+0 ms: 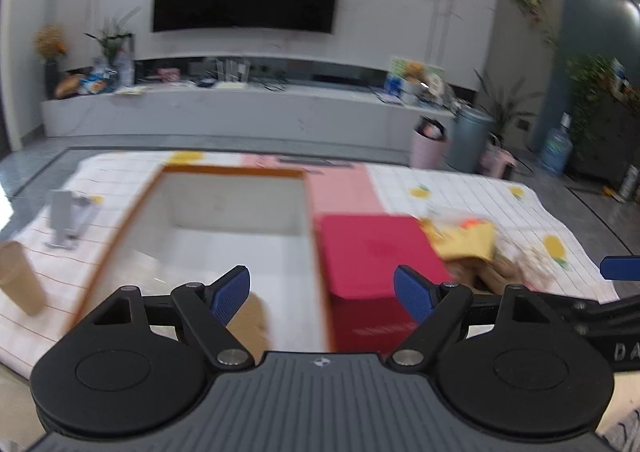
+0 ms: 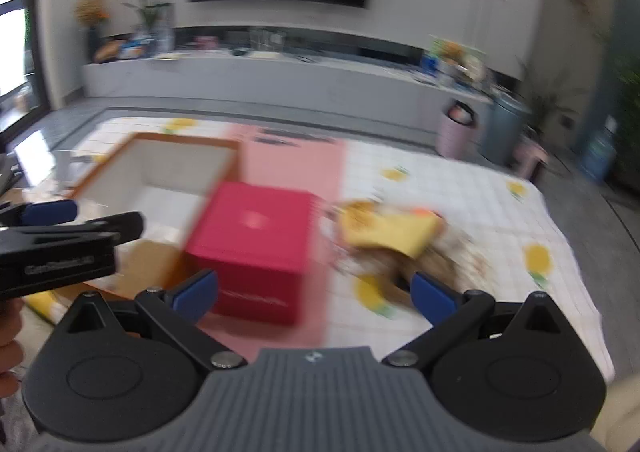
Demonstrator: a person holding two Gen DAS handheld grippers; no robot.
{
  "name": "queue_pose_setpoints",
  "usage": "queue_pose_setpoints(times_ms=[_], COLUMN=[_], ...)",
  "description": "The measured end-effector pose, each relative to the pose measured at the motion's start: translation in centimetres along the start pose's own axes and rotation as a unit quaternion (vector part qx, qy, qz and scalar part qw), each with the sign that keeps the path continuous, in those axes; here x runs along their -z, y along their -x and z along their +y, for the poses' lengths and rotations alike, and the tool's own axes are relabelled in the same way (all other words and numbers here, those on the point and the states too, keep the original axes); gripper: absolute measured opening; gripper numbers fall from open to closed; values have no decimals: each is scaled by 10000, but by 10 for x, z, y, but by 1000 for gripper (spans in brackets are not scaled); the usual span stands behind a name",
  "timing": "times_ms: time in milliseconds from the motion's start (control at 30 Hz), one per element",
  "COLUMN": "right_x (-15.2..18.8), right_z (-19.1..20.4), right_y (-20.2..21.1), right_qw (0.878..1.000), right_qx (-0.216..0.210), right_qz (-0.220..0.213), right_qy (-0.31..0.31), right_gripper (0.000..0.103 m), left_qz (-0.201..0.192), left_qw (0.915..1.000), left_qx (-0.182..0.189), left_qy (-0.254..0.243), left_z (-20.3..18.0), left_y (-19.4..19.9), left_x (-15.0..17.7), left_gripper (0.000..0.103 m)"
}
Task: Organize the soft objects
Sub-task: 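Move both tools back toward the remaining soft items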
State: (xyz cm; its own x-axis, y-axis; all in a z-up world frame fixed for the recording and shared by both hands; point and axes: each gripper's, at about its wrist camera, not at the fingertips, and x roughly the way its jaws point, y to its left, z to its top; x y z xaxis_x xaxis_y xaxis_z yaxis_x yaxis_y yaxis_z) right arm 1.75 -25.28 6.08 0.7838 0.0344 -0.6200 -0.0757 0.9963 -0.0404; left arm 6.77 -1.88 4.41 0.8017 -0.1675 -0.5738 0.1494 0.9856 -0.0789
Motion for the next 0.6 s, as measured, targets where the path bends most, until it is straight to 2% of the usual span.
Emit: queue_pose_setpoints(times_ms=[133, 267, 400, 600], right_x=[23, 35, 37, 30], right_z=[-45, -89, -119, -142], right_y=[-11, -24, -39, -77], right_qw=[9983, 9927, 9870, 9811], right_qx=[249, 535, 723, 930], right_qz=[149, 309, 402, 696], right_qy=[-497, -1034, -1379, -1545], right_gripper=[100, 100, 100, 100], left_qz=[49, 189, 293, 533], left_qw=[9988, 9934, 9918, 9896], left_qx=[98, 156, 435, 390], left_qy=[-477, -1124, -1166, -1279], left_z=[-35, -75, -99, -132], left_y=[-9, -25, -43, -79], left_x=[19, 39, 50, 52], left_gripper=[96, 96, 96, 96])
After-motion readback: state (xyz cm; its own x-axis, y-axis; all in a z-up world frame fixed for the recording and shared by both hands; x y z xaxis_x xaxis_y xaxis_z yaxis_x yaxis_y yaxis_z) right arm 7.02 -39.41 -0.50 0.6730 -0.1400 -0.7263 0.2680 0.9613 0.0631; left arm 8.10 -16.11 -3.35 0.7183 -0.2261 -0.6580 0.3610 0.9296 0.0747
